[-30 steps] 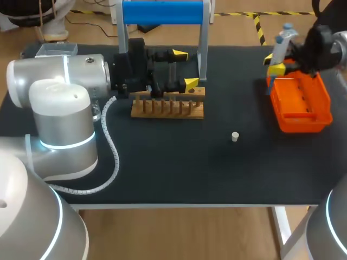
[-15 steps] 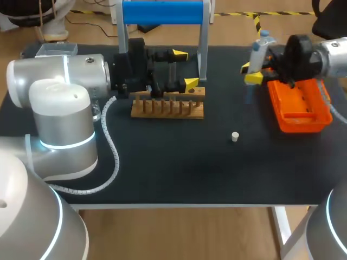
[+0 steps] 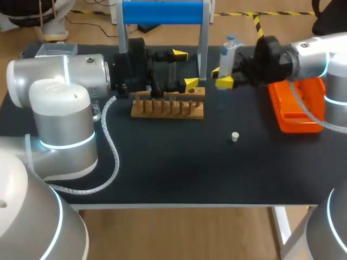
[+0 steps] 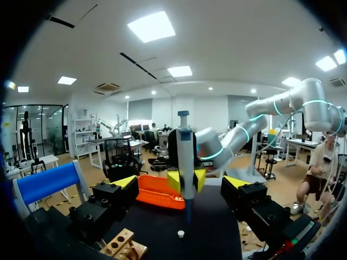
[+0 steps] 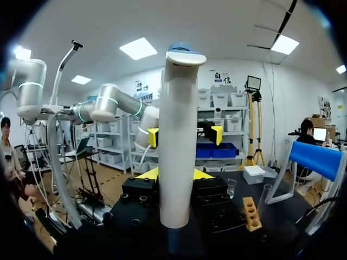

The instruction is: Invert the test tube, pick up the pipette, mount the tip to pipette, aspirate from beaker and dispense into the tube, eject the tip, return the pipette, and cap with the stopper.

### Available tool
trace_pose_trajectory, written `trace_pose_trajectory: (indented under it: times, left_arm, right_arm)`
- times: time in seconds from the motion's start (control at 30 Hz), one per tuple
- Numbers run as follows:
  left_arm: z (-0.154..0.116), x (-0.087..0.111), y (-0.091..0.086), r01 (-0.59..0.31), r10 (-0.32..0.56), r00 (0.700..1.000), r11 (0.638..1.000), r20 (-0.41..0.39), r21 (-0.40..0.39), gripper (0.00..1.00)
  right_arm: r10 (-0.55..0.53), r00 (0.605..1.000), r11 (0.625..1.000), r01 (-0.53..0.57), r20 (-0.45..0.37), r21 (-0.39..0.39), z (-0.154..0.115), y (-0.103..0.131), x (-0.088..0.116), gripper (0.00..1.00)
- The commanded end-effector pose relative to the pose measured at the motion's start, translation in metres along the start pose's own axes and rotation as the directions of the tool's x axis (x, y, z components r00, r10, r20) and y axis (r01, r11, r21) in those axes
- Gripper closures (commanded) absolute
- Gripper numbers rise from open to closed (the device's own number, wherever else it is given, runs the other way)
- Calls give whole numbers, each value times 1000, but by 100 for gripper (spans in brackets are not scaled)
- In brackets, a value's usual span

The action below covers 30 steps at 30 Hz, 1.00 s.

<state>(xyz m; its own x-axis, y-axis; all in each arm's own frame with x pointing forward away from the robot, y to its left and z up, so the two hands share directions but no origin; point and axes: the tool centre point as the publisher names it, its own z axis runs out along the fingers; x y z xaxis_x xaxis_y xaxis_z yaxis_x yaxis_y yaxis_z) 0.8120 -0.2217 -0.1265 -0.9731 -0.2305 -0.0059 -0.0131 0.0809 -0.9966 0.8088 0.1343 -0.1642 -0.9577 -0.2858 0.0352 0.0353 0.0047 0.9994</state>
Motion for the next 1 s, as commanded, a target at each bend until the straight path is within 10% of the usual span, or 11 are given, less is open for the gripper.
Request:
trace_pose_trajectory:
  times: [0.03, 1.0]
  left_arm:
    - [1, 1, 1, -1, 1, 1000, 1000, 4, 2, 0]
    - [1, 1, 1, -1, 1, 1000, 1000, 4, 2, 0]
  right_arm:
    - [5, 1000, 1000, -5, -12, 0, 18, -4, -9, 100]
    - [-16, 999, 1000, 16, -43, -20, 73, -9, -18, 100]
